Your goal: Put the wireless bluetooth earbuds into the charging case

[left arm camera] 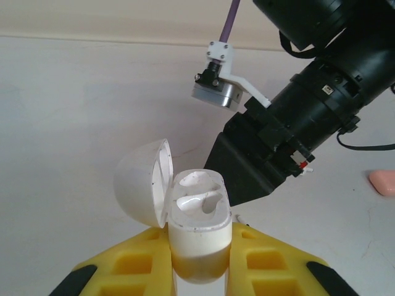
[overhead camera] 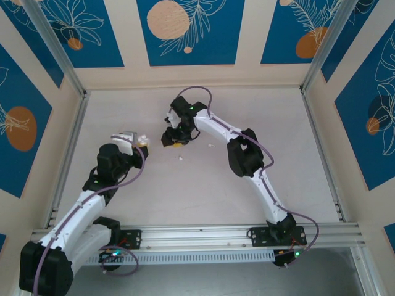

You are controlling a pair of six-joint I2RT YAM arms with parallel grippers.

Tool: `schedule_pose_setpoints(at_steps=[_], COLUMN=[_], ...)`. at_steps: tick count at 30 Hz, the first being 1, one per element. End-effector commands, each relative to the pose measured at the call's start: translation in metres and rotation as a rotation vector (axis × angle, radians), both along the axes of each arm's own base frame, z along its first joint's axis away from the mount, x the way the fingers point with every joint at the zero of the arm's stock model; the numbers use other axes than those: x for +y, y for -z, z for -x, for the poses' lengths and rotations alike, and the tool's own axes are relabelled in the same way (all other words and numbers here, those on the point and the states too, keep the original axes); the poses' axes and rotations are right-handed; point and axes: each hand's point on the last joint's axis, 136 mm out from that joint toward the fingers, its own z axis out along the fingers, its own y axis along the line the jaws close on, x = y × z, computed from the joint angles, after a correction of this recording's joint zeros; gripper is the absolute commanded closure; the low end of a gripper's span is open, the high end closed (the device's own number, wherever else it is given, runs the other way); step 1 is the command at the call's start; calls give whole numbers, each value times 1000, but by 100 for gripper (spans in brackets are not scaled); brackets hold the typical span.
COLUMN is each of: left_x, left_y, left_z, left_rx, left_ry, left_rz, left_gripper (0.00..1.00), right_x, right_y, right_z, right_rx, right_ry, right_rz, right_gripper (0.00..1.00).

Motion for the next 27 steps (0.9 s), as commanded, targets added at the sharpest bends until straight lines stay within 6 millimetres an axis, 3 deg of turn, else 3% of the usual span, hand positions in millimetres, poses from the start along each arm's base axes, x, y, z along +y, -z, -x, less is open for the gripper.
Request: schedule_pose_setpoints(at_steps=[1,15,27], left_x=[8,8,9], left_y=[-3,0,1], left_z=[-1,1,5], left_rx=[-13,1,11], left_ry=[-29,-27,-30], left_rz=[-14,-17,-11], left_gripper=[81,81,81], right_x=[6,-25,-50], right_y=[4,33,23], right_z=[7,25,32], right_rx=[25,52,30], right_ry=[-58,-117,-108], right_rz=[-24,128,190], right_gripper=[49,49,50])
